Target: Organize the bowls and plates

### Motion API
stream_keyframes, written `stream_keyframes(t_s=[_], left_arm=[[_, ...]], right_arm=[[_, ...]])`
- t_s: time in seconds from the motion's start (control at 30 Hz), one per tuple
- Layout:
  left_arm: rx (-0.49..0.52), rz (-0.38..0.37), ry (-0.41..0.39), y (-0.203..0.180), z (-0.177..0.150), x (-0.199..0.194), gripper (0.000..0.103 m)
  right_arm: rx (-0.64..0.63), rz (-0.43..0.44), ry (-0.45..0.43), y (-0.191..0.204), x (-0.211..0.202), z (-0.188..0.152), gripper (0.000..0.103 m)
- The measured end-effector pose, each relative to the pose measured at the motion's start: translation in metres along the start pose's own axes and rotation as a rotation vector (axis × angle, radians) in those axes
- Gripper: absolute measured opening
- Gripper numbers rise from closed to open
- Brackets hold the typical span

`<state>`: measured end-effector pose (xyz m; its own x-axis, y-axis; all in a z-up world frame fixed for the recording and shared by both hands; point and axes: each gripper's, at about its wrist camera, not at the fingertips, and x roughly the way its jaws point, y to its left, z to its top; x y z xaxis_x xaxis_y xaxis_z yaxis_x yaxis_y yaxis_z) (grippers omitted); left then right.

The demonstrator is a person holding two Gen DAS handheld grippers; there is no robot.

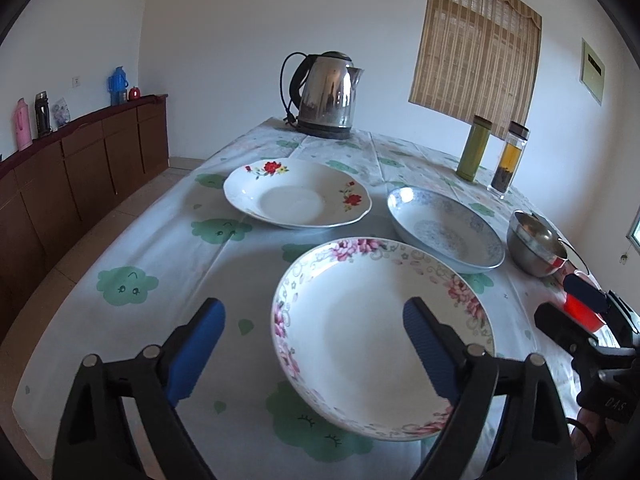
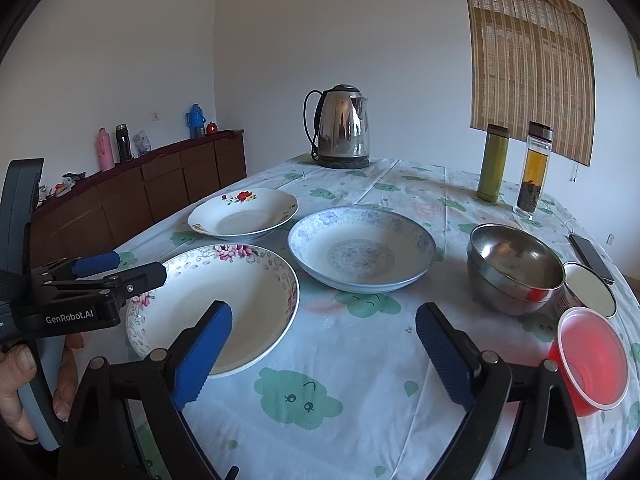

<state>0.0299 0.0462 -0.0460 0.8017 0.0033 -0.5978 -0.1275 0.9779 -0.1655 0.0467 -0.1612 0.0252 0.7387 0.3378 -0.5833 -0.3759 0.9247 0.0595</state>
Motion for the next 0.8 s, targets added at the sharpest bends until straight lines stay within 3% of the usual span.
stream_keyframes(t_s=[0.07,0.17,0.27,0.4,0.53,0.6,0.67,0.8], left_arm=[[-0.011,0.005,0.014,0.006,0.0,0.005,0.083],[-0.017,0.005,0.044,0.012,-0.002,0.015,0.078],[-0.036,-0.032,0.08,0.017,-0.003,0.022,0.06],[-0.035,-0.054,0.113,0.016,-0.004,0.027,0.043],[-0.02,-0.061,0.132,0.013,-0.005,0.029,0.039],[-0.015,-0.06,0.141,0.012,-0.006,0.031,0.032],[-0.013,-0.06,0.15,0.011,-0.006,0.033,0.032],[-0.012,-0.062,0.165,0.012,-0.006,0.035,0.031]], right_arm=[[-0.001,0.002,0.015,0.0,0.007,0.001,0.085],[-0.001,-0.004,0.033,-0.001,0.017,0.002,0.083],[0.0,-0.011,0.057,-0.003,0.027,0.002,0.079],[-0.002,0.007,0.092,-0.001,0.036,0.002,0.069],[-0.021,0.019,0.114,0.004,0.043,0.003,0.068],[-0.035,0.024,0.125,0.007,0.046,0.004,0.066],[-0.046,0.036,0.152,0.009,0.052,0.004,0.058],[-0.056,0.066,0.205,0.011,0.061,0.002,0.052]])
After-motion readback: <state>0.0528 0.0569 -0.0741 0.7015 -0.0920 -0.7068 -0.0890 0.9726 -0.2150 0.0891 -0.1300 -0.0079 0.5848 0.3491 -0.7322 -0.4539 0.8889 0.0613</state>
